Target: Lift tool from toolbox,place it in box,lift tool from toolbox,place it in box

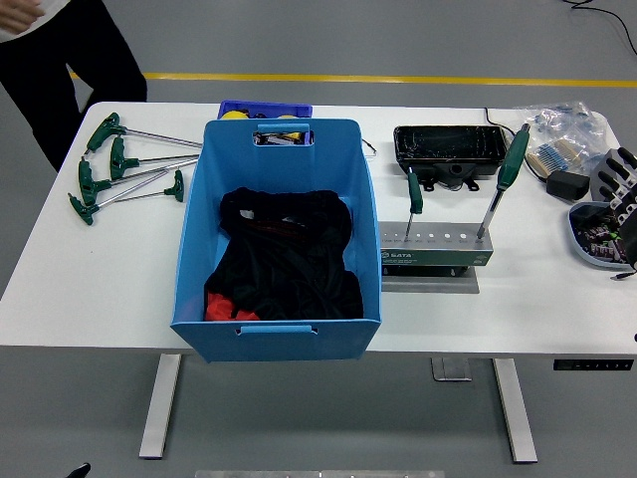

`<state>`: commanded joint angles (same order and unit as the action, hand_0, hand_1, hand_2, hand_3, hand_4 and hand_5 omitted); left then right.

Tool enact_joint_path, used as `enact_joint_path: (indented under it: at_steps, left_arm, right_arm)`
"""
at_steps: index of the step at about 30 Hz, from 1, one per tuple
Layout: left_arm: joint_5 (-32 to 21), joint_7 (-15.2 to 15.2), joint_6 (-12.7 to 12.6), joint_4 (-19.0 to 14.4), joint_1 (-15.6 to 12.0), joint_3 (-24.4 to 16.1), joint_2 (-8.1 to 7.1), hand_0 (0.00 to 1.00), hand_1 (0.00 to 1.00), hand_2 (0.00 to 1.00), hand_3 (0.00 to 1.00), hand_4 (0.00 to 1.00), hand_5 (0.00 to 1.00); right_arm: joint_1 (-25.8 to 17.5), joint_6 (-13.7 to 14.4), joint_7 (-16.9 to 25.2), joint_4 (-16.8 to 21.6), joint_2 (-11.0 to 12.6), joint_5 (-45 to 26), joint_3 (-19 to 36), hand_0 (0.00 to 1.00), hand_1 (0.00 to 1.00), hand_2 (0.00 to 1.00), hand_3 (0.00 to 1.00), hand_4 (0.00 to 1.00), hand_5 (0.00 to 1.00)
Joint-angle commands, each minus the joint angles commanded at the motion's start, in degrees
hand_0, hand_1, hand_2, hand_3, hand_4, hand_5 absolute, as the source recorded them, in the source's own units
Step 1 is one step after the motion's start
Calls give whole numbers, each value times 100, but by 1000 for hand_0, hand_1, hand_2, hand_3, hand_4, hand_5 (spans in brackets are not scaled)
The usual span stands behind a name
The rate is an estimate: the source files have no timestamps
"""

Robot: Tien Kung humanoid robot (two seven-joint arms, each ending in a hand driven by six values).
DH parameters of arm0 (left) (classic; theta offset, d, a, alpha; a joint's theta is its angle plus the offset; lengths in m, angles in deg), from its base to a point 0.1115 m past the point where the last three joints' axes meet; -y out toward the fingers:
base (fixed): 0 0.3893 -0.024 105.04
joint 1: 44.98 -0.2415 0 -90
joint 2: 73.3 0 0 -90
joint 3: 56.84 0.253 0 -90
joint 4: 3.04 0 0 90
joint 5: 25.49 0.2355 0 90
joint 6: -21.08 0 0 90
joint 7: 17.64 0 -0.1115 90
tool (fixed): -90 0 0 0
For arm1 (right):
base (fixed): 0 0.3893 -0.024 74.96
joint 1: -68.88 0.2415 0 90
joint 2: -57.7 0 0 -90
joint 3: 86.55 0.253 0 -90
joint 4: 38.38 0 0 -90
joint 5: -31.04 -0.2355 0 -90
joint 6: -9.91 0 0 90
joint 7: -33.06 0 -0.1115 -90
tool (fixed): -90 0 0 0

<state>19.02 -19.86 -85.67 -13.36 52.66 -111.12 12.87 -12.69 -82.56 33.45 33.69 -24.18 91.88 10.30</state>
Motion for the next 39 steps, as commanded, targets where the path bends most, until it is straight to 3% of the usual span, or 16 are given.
enact_joint_path:
  at_steps: [39]
  left_arm:
    - [-260, 24, -18, 0, -12, 188, -3, 716, 718, 748, 643, 628, 542]
  right_arm:
    - [29, 40, -102, 17, -14, 41, 37, 967, 899, 913, 910, 998, 998]
